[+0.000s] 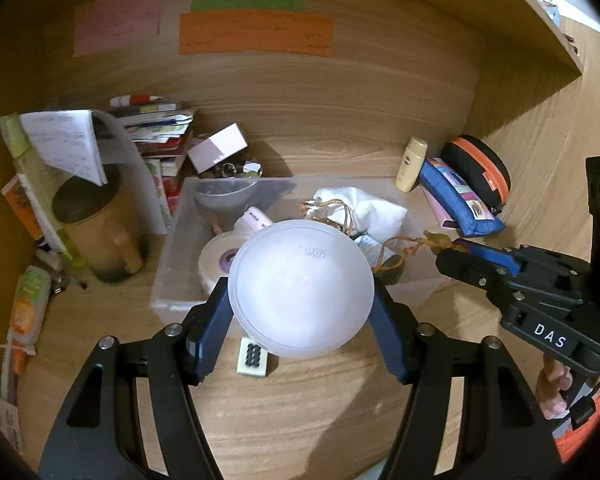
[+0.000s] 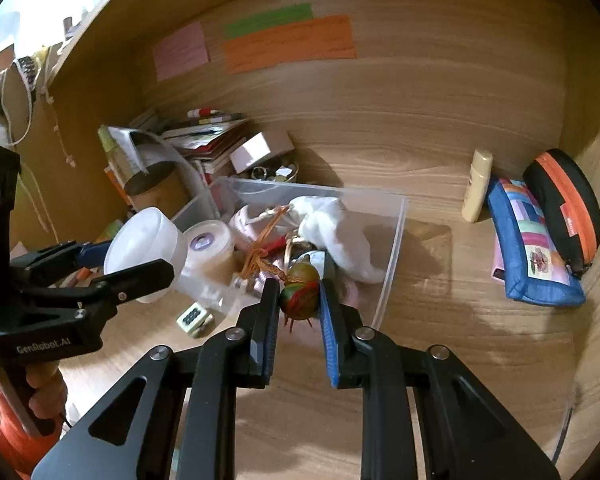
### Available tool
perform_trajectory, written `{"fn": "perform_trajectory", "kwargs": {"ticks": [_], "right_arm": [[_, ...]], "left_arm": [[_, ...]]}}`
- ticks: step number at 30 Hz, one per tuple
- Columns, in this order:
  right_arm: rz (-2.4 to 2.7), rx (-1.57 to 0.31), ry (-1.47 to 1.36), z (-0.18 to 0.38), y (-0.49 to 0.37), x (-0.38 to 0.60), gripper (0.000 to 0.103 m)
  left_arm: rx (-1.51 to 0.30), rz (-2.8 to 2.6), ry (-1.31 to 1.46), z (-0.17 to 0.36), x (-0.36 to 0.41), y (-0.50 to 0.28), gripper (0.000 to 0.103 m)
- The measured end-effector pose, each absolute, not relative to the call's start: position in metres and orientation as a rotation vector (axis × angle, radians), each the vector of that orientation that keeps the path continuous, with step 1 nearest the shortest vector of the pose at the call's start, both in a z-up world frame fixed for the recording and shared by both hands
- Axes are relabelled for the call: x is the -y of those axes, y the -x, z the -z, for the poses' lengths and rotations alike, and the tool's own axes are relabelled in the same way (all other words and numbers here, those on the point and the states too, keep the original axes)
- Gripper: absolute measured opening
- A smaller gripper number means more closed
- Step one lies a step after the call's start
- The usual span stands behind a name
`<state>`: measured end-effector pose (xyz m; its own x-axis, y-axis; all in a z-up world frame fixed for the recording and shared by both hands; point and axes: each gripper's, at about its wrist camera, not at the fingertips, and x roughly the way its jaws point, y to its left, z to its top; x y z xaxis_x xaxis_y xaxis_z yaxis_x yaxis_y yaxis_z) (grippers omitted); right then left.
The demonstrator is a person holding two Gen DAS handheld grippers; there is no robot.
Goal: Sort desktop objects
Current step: 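Carry the white container into the clear box and release while the right tool tucks the bead in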
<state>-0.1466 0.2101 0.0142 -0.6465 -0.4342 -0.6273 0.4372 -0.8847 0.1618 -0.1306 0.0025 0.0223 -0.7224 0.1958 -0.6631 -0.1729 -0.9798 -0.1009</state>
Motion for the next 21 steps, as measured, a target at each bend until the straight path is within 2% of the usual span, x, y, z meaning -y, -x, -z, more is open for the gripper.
{"fn": "perform_trajectory", "kwargs": {"ticks": [14,21], "right_arm": [[2.448,0.053,-1.051,0.023,0.182,-0.221,0.018],[2.466,-0.012,-1.024,0.025,0.178,-0.215,0.018]], "left_arm": [[-0.036,-2.664,1.155,0.005,-0.033,0.184,0.065],[-0.053,-2.635,1.195,0.016,-0.045,0.201,0.065]]}}
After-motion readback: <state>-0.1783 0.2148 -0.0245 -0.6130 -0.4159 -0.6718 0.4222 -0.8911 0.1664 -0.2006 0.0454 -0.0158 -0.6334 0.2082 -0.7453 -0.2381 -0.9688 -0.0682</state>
